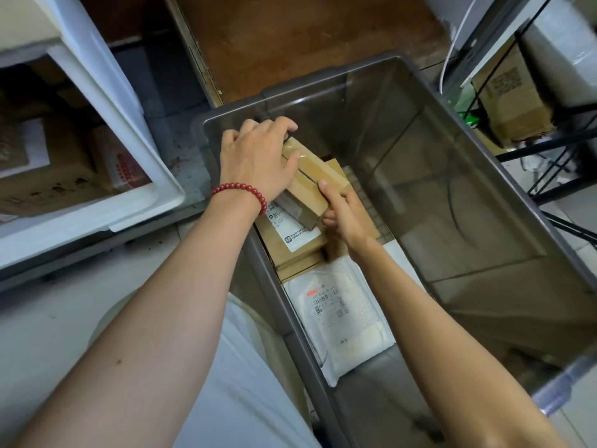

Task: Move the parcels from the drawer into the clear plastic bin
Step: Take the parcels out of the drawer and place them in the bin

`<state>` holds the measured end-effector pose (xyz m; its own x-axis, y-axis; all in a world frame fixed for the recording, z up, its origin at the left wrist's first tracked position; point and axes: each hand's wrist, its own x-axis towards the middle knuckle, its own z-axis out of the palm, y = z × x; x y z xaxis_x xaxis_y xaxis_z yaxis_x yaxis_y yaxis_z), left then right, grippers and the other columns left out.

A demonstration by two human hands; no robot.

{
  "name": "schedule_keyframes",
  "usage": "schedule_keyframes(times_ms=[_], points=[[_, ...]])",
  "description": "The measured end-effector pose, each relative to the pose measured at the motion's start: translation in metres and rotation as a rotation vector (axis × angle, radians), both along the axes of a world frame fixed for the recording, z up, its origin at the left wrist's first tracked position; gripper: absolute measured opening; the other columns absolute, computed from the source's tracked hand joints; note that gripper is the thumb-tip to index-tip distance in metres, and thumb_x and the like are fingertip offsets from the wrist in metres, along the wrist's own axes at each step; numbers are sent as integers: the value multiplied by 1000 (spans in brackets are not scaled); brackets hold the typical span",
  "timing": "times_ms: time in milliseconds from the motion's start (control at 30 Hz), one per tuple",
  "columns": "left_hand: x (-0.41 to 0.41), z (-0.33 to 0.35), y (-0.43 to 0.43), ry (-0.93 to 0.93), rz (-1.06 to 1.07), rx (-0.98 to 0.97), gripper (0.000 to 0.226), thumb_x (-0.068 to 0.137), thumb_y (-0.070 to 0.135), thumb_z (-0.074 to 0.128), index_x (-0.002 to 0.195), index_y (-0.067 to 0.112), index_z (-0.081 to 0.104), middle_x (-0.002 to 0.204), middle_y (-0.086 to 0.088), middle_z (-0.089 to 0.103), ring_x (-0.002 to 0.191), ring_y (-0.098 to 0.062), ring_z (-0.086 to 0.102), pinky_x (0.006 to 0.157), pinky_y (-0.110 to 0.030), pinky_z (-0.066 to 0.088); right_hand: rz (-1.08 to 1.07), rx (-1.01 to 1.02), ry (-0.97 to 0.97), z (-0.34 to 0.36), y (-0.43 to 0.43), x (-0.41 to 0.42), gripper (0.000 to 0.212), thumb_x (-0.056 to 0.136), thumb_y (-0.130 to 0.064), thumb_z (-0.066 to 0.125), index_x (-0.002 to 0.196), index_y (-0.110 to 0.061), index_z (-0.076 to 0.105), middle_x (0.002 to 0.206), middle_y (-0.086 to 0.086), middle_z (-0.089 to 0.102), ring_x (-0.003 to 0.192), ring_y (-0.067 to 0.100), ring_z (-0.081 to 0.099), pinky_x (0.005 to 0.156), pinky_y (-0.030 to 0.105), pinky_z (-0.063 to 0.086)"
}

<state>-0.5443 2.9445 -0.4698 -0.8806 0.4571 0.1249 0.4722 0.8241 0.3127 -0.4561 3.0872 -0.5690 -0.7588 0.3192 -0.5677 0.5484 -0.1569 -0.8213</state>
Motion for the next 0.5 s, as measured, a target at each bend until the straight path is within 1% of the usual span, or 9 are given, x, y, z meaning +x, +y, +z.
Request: schedule_keyframes(times_ms=[67,100,133,167,200,233,300,433,500], points=[[2,0,-1,19,10,1,39,93,40,53,130,29,49,120,6,61,119,-22,48,98,-44,33,39,63,-36,4,-4,-4,66,79,-69,57,122,-19,53,109,-2,61,98,14,58,80,29,45],[2,0,-2,27,10,3,39,92,40,53,129,29,49,120,5,61,119,-22,48,98,-44,32,36,114,-48,6,-6,-6,58,78,-68,59,112,-21,57,109,-3,61,100,14,58,81,29,44],[2,0,-2,31,10,3,38,92,40,53,129,29,49,120,5,62,119,-23,48,98,-44,32,39,164,-46,8,-9,-8,51,76,-66,63,102,-22,57,107,-4,60,98,13,57,77,28,43],[1,0,-3,31,15,-1,38,92,39,53,129,29,49,120,4,62,119,-23,48,98,-44,32,66,205,-39,10,-14,-11,49,75,-63,67,98,-22,55,105,-5,59,96,11,56,72,25,41],[0,1,-5,30,26,-8,38,92,40,52,129,29,49,120,3,61,120,-23,48,98,-45,32,118,236,-34,12,-21,-14,51,75,-61,69,101,-20,54,105,-6,58,95,11,56,69,24,40],[-1,0,-6,28,39,-18,38,92,40,52,129,29,49,121,3,61,120,-23,48,99,-45,32,176,251,-37,13,-28,-17,57,75,-61,69,109,-17,54,107,-6,58,96,12,56,71,25,40],[-1,1,-11,26,58,-28,38,93,40,52,129,29,50,122,2,61,121,-24,47,100,-45,32,245,265,-65,16,-45,-20,74,75,-67,64,124,-13,54,109,-7,60,102,14,55,83,29,42],[5,6,-28,21,85,-40,37,93,39,51,129,29,50,124,2,60,122,-24,46,101,-44,31,254,328,-78,16,-57,-16,88,75,-76,55,142,-21,40,105,-9,51,105,15,52,84,29,36],[10,13,-39,29,102,-43,37,93,38,52,128,28,51,125,1,59,123,-24,45,100,-44,31,268,399,-64,20,-60,-12,88,74,-78,55,143,-27,37,120,-4,57,115,21,54,89,31,40]])
